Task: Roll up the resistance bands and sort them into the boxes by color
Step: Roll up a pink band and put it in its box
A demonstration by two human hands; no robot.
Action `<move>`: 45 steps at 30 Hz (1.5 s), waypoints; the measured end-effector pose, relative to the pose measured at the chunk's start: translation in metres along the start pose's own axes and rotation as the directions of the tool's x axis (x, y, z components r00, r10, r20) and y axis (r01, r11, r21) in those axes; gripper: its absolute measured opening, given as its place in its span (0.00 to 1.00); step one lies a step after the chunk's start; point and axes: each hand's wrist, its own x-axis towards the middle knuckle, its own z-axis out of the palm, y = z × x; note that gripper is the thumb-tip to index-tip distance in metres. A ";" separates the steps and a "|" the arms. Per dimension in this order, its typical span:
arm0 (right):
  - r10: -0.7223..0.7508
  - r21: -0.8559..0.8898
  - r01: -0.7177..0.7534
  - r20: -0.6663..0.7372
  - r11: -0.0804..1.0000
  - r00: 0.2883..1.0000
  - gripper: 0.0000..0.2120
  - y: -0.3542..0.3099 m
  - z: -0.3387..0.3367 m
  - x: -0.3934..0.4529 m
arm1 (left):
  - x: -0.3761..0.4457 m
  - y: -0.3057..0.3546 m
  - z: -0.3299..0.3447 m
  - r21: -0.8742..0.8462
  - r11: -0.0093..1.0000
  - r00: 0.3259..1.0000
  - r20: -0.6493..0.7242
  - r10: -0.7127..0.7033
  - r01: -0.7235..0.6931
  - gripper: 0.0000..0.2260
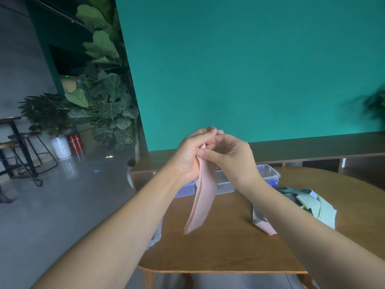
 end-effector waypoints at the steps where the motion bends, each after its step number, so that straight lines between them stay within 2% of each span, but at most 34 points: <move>1: 0.000 -0.023 0.000 0.000 1.000 1.000 0.08 0.001 0.000 0.000 | 0.001 -0.001 -0.002 0.002 1.000 1.000 -0.010 0.014 -0.014 0.08; 5: 0.020 -0.020 -0.019 0.033 1.000 0.999 0.10 0.004 -0.005 0.001 | 0.001 -0.003 -0.005 -0.018 1.000 1.000 -0.002 0.021 -0.021 0.13; 8: -0.003 -0.085 0.009 0.067 0.996 0.998 0.14 0.007 -0.005 0.000 | 0.000 -0.003 -0.006 -0.058 0.998 1.000 0.024 0.002 0.000 0.18; 11: -0.053 -0.192 0.069 0.088 0.979 0.995 0.14 0.010 -0.003 -0.001 | 0.001 -0.006 -0.010 0.001 1.000 0.999 0.053 0.003 -0.003 0.15; 15: -0.051 -0.144 0.062 0.080 0.988 0.995 0.12 0.012 -0.006 -0.003 | 0.002 -0.006 -0.013 0.026 1.000 0.999 0.036 0.013 -0.014 0.12; 18: -0.007 -0.066 0.009 0.039 0.998 0.999 0.07 0.012 -0.009 -0.002 | 0.001 -0.003 -0.011 0.018 1.000 1.000 0.011 -0.003 0.003 0.15; 21: -0.011 -0.123 0.014 0.024 0.992 1.000 0.01 0.010 -0.009 -0.003 | 0.001 -0.004 -0.007 0.078 0.997 0.999 -0.032 -0.004 0.006 0.16; 23: 0.003 -0.123 -0.001 0.017 0.992 1.000 0.03 0.009 -0.009 -0.002 | 0.003 -0.004 -0.005 0.117 0.993 0.999 -0.047 0.011 -0.005 0.15; 28: 0.080 -0.069 -0.079 0.007 0.995 0.997 0.13 0.001 -0.019 0.005 | 0.001 -0.001 -0.012 0.285 0.958 0.999 -0.021 0.039 -0.031 0.24; 33: 0.093 -0.090 -0.091 0.012 0.992 0.996 0.13 -0.002 -0.026 0.005 | 0.000 0.006 -0.018 0.464 0.886 1.000 -0.001 0.029 -0.026 0.23; 36: 0.099 -0.121 -0.102 -0.033 0.987 0.995 0.15 -0.002 -0.029 0.004 | -0.001 0.012 -0.024 0.506 0.862 1.000 0.003 0.009 -0.010 0.18; 42: 0.130 -0.099 -0.141 -0.107 0.985 0.986 0.10 -0.002 -0.037 0.008 | 0.001 0.020 -0.040 0.547 0.837 0.999 -0.024 0.035 -0.016 0.15; 45: 0.121 -0.163 -0.143 -0.136 0.976 0.983 0.06 -0.001 -0.041 0.009 | 0.002 0.023 -0.045 0.588 0.808 0.993 -0.071 0.094 -0.035 0.14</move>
